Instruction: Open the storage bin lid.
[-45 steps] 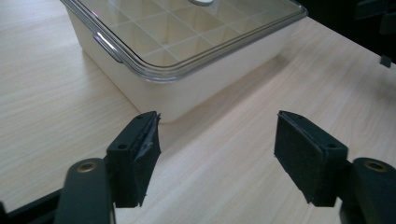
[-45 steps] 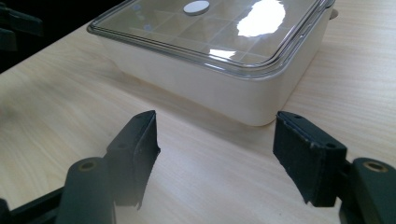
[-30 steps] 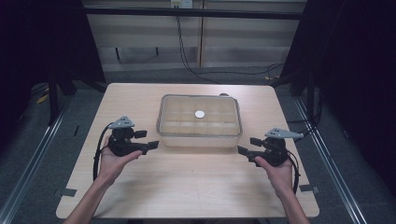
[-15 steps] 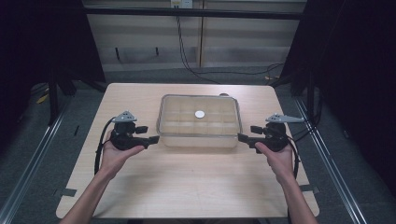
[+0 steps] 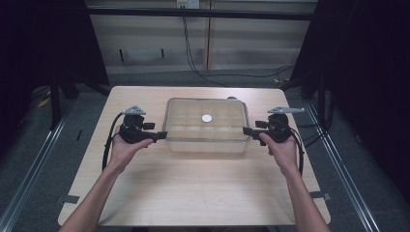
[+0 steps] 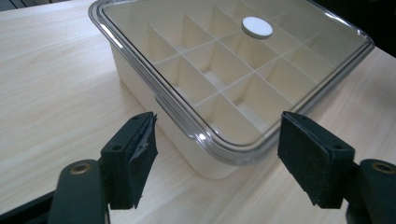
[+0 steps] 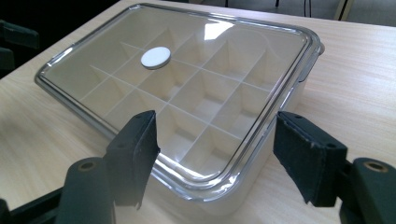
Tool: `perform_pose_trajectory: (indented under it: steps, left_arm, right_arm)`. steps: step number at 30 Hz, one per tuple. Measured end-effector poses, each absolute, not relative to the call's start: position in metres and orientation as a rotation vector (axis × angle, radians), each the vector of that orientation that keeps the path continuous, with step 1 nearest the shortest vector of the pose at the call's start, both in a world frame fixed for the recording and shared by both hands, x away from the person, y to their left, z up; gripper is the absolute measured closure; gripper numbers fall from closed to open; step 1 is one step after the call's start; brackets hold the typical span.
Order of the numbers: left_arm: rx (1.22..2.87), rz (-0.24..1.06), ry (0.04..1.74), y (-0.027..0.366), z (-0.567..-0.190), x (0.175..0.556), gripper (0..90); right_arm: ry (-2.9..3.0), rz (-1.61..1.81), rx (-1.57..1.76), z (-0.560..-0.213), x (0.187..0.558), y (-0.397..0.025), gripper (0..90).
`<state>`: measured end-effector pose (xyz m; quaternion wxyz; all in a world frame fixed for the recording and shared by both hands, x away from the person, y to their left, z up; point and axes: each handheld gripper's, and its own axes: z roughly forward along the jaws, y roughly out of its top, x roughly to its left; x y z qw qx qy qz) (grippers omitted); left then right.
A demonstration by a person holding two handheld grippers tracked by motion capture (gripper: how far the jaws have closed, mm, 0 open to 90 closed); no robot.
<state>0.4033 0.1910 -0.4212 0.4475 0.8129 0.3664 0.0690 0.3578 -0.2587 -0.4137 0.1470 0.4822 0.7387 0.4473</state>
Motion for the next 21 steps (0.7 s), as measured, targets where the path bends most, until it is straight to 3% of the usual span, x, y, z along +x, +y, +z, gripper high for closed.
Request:
perform_pose_trajectory:
  steps: [11, 21]
  left_arm:
    - [2.037, 0.109, 0.932, 0.181, -0.433, 0.417, 22.2]
    - [2.05, 0.065, 0.949, 0.171, -0.443, 0.428, 24.0]
  right_arm:
    - [2.19, 1.209, 1.436, -0.434, 0.379, -0.251, 22.4]
    - [2.201, 1.223, 1.466, -0.443, 0.385, -0.248, 19.9]
